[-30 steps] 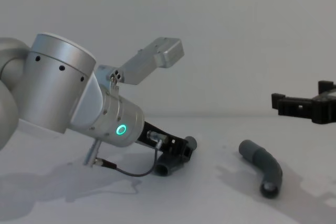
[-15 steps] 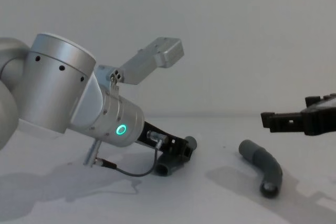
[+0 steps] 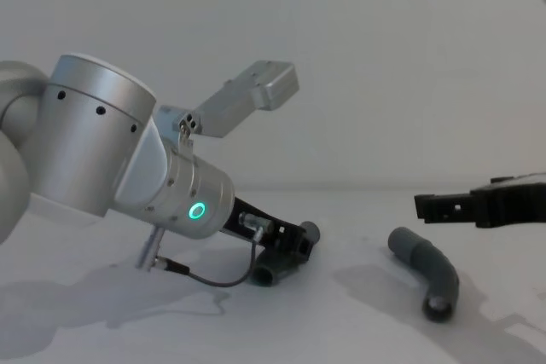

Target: Use both hands to pick up one end of the pipe from the table, align the ends, and insert them.

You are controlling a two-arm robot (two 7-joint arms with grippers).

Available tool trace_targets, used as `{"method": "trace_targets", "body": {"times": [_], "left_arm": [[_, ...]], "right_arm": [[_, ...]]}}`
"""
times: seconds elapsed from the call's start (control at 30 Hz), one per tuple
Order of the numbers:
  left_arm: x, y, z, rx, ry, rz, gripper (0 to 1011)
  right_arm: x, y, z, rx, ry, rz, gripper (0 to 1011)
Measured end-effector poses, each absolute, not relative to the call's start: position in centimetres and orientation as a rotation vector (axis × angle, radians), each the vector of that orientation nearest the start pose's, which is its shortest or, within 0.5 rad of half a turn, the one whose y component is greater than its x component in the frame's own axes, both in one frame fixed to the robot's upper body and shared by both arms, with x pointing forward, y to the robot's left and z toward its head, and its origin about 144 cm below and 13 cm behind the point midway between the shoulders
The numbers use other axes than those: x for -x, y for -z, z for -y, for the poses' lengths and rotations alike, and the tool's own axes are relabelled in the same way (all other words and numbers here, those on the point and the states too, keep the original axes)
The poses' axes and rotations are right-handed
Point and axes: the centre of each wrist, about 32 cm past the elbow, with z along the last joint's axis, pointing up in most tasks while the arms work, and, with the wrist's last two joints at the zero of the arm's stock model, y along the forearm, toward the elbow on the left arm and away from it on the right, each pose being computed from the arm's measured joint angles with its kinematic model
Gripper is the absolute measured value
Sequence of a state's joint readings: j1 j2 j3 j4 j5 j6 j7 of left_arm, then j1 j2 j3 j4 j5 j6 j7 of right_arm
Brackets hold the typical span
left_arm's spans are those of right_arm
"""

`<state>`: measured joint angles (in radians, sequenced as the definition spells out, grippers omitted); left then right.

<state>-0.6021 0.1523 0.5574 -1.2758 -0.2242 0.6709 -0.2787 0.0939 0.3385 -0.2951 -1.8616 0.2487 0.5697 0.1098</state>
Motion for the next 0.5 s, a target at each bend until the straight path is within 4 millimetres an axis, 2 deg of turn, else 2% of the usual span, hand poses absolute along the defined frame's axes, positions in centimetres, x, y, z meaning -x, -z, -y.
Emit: {"method": "trace_targets", "body": {"times": [0.5], "left_arm": [[-58.2,-124.6,-12.5,-0.528,-0.873,-0.185,347]], "right_arm": [[-46.2,-123.1,19.7,0.365,1.148,-0.161,1001]]}}
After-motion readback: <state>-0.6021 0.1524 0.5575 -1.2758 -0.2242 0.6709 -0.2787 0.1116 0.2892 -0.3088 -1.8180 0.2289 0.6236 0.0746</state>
